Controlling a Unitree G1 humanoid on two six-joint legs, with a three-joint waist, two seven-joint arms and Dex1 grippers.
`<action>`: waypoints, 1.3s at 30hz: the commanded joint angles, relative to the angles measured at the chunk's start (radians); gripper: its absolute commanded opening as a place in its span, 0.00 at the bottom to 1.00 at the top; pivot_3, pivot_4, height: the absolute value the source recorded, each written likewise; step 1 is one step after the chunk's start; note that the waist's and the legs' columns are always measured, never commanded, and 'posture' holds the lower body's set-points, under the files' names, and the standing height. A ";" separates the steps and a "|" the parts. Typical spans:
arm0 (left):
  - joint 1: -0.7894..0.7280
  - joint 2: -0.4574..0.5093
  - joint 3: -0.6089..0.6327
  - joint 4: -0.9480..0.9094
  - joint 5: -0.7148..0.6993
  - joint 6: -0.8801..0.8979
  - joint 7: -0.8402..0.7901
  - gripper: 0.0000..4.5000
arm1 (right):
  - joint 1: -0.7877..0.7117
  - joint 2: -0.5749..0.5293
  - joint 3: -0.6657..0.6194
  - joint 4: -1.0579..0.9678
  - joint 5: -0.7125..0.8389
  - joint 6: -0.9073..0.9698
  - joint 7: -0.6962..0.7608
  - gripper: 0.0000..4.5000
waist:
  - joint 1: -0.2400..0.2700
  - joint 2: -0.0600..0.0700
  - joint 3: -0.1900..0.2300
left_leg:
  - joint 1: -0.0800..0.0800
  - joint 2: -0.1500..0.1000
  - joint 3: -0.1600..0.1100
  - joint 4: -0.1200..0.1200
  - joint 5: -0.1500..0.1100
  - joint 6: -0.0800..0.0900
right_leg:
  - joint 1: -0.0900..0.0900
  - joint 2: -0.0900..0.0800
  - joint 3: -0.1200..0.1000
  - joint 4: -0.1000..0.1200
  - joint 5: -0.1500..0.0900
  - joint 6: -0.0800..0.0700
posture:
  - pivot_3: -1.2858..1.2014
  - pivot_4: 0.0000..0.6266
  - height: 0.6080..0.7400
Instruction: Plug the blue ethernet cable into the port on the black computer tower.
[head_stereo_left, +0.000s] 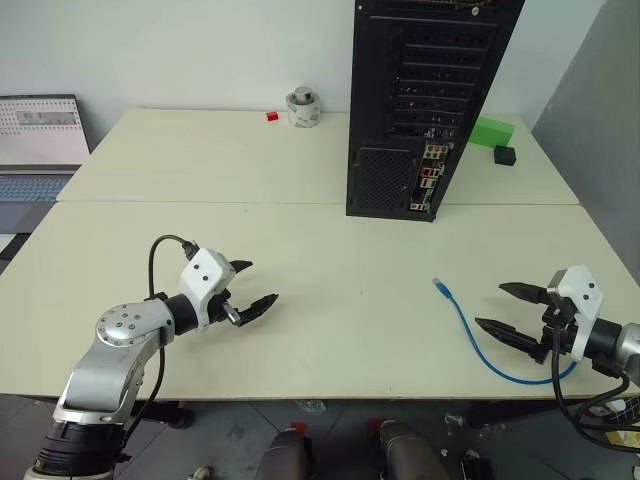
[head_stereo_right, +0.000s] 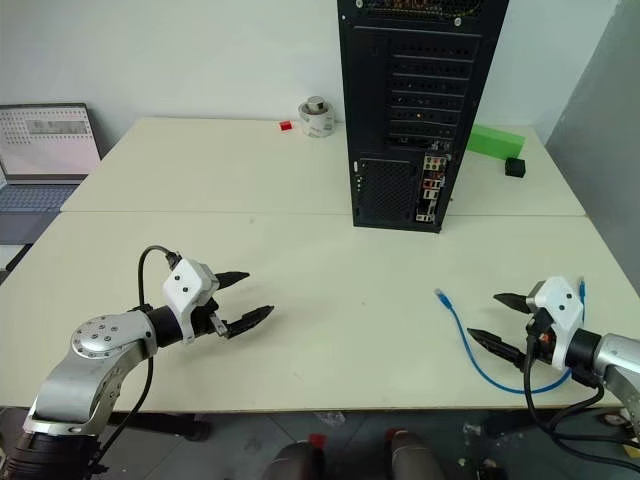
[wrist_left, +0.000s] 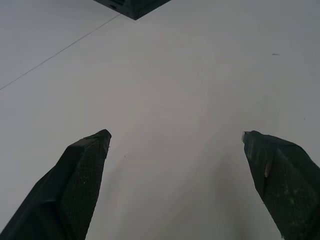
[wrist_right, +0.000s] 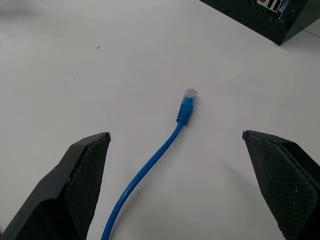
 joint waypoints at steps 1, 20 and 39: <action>-0.002 0.000 0.019 -0.042 -0.028 -0.019 -0.015 0.99 | -0.003 -0.006 -0.022 -0.039 -0.005 -0.007 0.007 1.00 | 0.000 0.000 0.000 | 0.000 0.000 0.000 0.000 0.000 0.000 | 0.000 0.000 0.000 0.000 0.000 0.000 | 0.52 0.24 1.00; -0.014 0.013 -0.025 -0.114 -0.049 0.023 -0.088 0.99 | -0.075 0.096 0.088 -0.047 -0.083 0.032 -0.125 1.00 | 0.000 0.000 0.000 | 0.000 0.000 0.000 0.000 0.000 0.000 | 0.000 0.000 0.000 0.000 0.000 0.000 | 0.52 0.24 1.00; -0.056 0.000 -0.057 -0.120 -0.057 0.007 -0.095 0.99 | -0.169 0.262 0.237 0.156 -0.249 -0.003 -0.245 1.00 | -0.001 0.000 0.000 | 0.000 0.000 0.000 0.000 0.000 0.000 | 0.000 0.000 0.000 0.000 0.000 0.000 | 0.52 0.24 1.00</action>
